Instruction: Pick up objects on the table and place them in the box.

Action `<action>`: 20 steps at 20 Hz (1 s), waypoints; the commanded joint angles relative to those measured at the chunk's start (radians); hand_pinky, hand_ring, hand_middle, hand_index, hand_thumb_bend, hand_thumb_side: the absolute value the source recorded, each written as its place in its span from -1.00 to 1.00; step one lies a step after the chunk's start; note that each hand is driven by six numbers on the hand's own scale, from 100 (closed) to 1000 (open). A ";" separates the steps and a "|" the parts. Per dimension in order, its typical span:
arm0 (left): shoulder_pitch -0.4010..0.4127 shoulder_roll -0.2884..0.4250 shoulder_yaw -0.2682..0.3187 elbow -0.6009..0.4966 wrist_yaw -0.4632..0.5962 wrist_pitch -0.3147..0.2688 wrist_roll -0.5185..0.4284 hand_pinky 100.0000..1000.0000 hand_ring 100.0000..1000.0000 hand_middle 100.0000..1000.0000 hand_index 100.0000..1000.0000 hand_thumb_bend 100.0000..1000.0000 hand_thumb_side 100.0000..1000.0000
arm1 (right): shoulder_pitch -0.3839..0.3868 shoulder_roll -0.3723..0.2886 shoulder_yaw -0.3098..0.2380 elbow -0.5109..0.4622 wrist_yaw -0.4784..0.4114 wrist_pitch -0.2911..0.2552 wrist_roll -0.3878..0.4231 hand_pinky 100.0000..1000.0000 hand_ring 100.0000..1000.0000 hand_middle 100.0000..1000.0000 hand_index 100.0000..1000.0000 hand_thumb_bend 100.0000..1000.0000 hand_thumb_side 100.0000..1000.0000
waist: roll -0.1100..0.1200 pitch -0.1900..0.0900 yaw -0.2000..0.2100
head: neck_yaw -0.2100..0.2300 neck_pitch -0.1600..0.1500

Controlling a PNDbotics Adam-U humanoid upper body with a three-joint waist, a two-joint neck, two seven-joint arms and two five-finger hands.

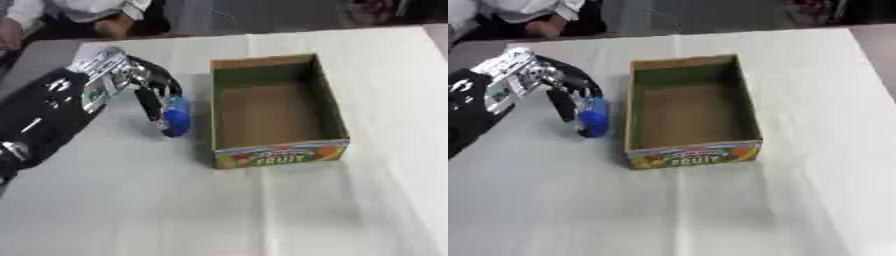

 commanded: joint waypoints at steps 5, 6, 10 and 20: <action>-0.005 0.006 0.002 0.016 -0.017 -0.013 0.011 0.47 0.48 0.62 0.86 0.32 -0.23 | -0.017 -0.015 -0.010 -0.016 -0.007 0.002 0.003 -0.72 -0.08 -0.11 0.11 -1.00 0.75 | -0.002 -0.011 -0.003 | 0.008 -0.001; -0.003 0.005 0.003 0.019 -0.018 -0.013 0.013 0.46 0.46 0.60 0.86 0.31 -0.24 | -0.017 -0.015 -0.010 -0.016 -0.008 0.002 0.003 -0.71 -0.08 -0.11 0.11 -1.00 0.74 | -0.002 -0.011 -0.003 | 0.009 -0.001; 0.002 0.001 0.005 0.025 -0.025 -0.011 0.036 -0.11 0.06 0.33 0.65 -0.19 -0.18 | -0.017 -0.015 -0.011 -0.016 -0.009 0.002 0.004 -0.71 -0.08 -0.11 0.11 -1.00 0.74 | -0.002 -0.011 -0.003 | 0.009 0.000; 0.010 0.012 0.021 -0.026 -0.013 0.039 0.411 -1.00 -1.00 -1.00 -0.53 -1.00 0.47 | -0.015 -0.015 -0.012 -0.016 -0.006 0.001 0.002 -0.72 -0.08 -0.11 0.11 -1.00 0.74 | -0.003 -0.010 -0.001 | 0.009 0.004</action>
